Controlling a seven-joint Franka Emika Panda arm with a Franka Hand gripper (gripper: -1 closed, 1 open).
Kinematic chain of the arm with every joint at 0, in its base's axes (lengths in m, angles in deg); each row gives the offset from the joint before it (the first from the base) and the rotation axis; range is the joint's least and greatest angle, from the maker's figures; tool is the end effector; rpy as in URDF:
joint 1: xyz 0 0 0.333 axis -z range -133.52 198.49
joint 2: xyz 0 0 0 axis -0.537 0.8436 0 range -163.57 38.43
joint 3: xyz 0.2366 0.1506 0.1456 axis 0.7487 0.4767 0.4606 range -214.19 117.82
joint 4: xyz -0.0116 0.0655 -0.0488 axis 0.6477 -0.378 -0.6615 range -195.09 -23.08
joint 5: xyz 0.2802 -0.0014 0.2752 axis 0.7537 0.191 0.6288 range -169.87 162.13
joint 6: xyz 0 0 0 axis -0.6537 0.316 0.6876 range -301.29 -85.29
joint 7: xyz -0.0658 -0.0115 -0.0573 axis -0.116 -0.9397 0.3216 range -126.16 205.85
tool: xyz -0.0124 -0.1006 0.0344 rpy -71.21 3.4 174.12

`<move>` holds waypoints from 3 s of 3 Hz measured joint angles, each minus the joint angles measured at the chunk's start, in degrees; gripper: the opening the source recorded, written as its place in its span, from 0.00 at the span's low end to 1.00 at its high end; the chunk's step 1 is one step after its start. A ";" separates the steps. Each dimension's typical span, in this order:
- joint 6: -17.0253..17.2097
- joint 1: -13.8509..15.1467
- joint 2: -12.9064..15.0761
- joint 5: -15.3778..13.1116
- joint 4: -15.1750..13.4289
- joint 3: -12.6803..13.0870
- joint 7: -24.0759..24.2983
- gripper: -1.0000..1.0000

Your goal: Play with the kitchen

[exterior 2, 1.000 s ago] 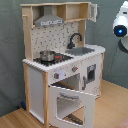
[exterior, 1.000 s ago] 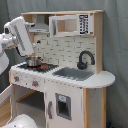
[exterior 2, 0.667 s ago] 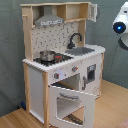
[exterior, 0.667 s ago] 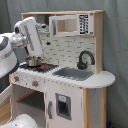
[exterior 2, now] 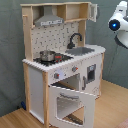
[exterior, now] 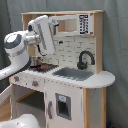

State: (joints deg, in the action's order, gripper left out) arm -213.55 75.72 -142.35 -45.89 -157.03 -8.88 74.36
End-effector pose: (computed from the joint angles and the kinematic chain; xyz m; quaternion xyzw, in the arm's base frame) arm 0.2647 0.1402 0.7017 0.6194 -0.1950 0.4702 0.5977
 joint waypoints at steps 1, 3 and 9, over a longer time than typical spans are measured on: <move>-4.42 3.97 1.44 0.00 0.65 0.10 -0.03 1.00; -8.43 7.63 2.68 0.08 2.43 0.92 -0.26 0.00; -12.21 12.51 22.14 0.34 25.19 17.46 -6.52 0.00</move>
State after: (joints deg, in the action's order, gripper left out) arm -225.76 88.23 -120.21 -45.56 -131.85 8.59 67.84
